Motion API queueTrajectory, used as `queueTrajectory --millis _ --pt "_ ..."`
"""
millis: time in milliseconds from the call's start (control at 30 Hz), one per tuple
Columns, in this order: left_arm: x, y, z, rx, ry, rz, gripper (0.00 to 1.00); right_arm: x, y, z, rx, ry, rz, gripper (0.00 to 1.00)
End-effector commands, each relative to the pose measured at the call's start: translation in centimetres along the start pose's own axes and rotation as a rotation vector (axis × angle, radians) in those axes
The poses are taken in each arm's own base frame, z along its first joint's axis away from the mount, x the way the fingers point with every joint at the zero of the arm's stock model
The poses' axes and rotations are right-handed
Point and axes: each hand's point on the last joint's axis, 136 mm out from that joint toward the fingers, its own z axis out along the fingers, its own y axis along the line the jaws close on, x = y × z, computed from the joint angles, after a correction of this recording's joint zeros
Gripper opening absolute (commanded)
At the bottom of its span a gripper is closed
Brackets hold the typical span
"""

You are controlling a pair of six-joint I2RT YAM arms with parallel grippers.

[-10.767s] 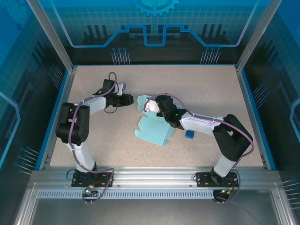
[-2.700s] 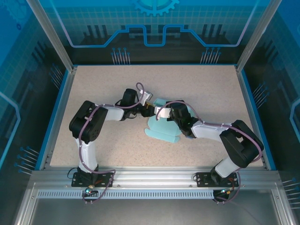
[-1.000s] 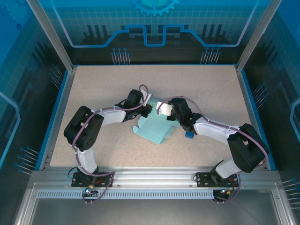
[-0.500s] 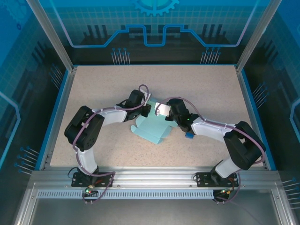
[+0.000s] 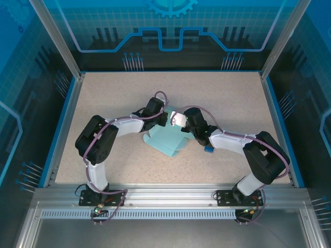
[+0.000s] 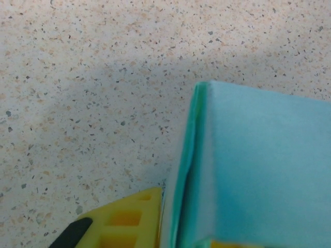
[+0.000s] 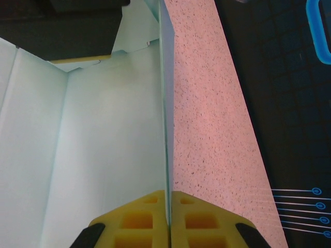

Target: Fold the paper box

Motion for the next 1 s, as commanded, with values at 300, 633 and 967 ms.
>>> queueTrajectory --millis 300,633,967 --pt "0.0 -0.7 -2.3 0.121 -0.060 0.046 0.42 1.2 0.4 -0.1 -0.040 0.046 0.036 0.00" --pt "-0.9 -0.9 -2.3 0.183 -0.070 0.061 0.53 1.3 0.2 -0.2 -0.044 0.039 0.032 0.00" --pt "-2.1 -0.2 -0.6 0.183 -0.073 0.041 0.52 1.2 0.6 -0.1 -0.061 0.034 0.030 0.00"
